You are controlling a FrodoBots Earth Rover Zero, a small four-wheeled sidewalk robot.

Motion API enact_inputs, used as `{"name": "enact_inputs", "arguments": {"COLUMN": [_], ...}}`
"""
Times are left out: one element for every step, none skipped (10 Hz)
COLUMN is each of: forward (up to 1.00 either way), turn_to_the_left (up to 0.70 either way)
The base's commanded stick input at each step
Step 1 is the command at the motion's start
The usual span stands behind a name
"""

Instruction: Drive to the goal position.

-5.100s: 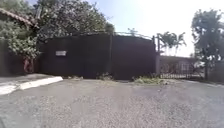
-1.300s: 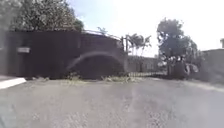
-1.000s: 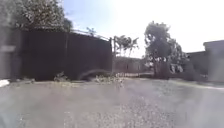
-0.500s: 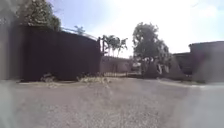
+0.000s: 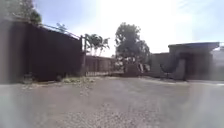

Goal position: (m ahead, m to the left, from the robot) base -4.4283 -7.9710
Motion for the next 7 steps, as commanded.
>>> {"name": "enact_inputs", "arguments": {"forward": [0.0, 0.0, 0.0, 0.0, 0.0, 0.0, 0.0], "turn_to_the_left": [-0.45, -0.45, -0.45, -0.45, -0.45, -0.45, -0.45]}}
